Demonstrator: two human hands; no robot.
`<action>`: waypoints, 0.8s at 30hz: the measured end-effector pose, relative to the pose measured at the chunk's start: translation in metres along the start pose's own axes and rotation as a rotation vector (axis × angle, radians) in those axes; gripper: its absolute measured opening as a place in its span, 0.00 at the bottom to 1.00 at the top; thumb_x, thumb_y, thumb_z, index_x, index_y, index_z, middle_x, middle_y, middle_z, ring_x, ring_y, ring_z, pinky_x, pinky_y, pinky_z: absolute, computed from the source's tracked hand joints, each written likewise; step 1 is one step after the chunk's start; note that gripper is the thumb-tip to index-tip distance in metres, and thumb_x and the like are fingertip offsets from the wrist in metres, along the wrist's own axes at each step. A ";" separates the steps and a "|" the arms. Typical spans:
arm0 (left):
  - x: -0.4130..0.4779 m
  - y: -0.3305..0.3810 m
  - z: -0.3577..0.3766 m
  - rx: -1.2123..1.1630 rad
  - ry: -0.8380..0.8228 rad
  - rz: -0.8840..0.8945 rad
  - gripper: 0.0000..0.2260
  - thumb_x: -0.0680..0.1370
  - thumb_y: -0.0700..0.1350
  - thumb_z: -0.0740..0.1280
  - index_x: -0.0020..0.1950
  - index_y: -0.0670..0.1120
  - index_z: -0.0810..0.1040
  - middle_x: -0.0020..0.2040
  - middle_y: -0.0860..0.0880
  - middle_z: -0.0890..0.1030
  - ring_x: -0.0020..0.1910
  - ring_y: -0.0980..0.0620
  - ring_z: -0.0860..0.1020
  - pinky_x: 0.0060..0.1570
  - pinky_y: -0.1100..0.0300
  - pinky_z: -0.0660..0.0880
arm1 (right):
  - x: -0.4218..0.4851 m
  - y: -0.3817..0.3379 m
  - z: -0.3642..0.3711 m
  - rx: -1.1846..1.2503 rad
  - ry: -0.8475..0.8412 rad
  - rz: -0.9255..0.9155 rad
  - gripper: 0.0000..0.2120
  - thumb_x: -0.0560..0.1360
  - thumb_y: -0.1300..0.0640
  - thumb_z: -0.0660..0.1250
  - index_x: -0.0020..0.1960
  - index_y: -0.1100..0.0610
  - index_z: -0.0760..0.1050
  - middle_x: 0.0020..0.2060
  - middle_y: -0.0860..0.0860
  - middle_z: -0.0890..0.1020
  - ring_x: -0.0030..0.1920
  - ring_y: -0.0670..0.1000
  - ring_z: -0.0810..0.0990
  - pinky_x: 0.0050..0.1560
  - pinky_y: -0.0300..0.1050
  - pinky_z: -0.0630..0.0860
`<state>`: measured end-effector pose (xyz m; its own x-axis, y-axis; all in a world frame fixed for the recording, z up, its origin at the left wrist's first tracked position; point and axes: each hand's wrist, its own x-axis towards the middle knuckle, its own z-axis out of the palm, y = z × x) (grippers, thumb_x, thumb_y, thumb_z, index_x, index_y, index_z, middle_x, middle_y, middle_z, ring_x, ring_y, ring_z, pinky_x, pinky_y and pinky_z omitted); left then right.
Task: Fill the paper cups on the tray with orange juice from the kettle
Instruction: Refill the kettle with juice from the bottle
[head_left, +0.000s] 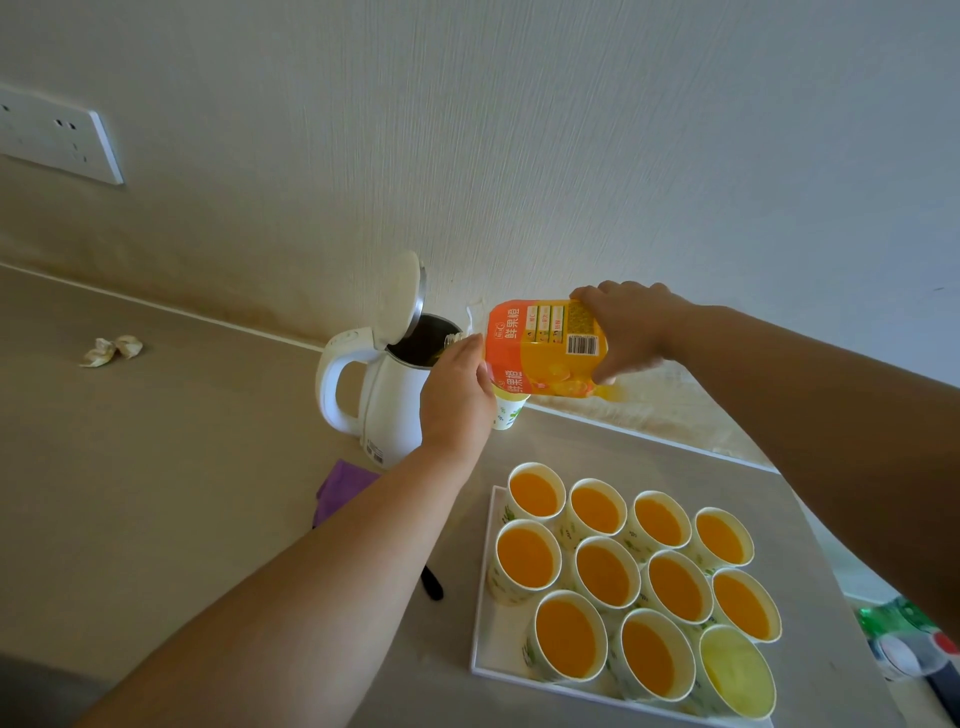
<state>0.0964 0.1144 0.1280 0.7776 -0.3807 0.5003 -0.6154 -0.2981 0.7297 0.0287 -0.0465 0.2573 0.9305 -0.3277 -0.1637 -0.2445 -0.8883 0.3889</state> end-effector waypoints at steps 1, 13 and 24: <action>0.000 -0.001 0.000 -0.001 0.003 0.004 0.10 0.78 0.34 0.60 0.56 0.38 0.78 0.52 0.43 0.80 0.52 0.46 0.77 0.46 0.62 0.69 | 0.000 -0.001 0.000 0.000 -0.003 0.001 0.49 0.64 0.39 0.75 0.75 0.53 0.53 0.63 0.54 0.71 0.62 0.56 0.72 0.61 0.55 0.70; -0.001 0.001 0.000 0.002 0.009 -0.004 0.13 0.78 0.35 0.60 0.61 0.38 0.77 0.57 0.42 0.79 0.58 0.45 0.77 0.51 0.63 0.68 | -0.001 -0.002 -0.002 -0.021 -0.001 -0.006 0.49 0.64 0.38 0.74 0.75 0.53 0.53 0.64 0.54 0.71 0.62 0.56 0.72 0.61 0.54 0.70; -0.001 0.001 0.000 -0.001 0.016 0.003 0.12 0.78 0.35 0.60 0.59 0.39 0.77 0.54 0.43 0.80 0.54 0.46 0.77 0.49 0.64 0.68 | 0.000 -0.002 -0.004 -0.041 -0.005 -0.009 0.49 0.64 0.38 0.74 0.75 0.52 0.52 0.63 0.53 0.71 0.61 0.55 0.72 0.60 0.54 0.71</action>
<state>0.0952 0.1144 0.1280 0.7779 -0.3678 0.5095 -0.6174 -0.2959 0.7289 0.0305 -0.0436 0.2607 0.9311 -0.3217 -0.1719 -0.2248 -0.8774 0.4238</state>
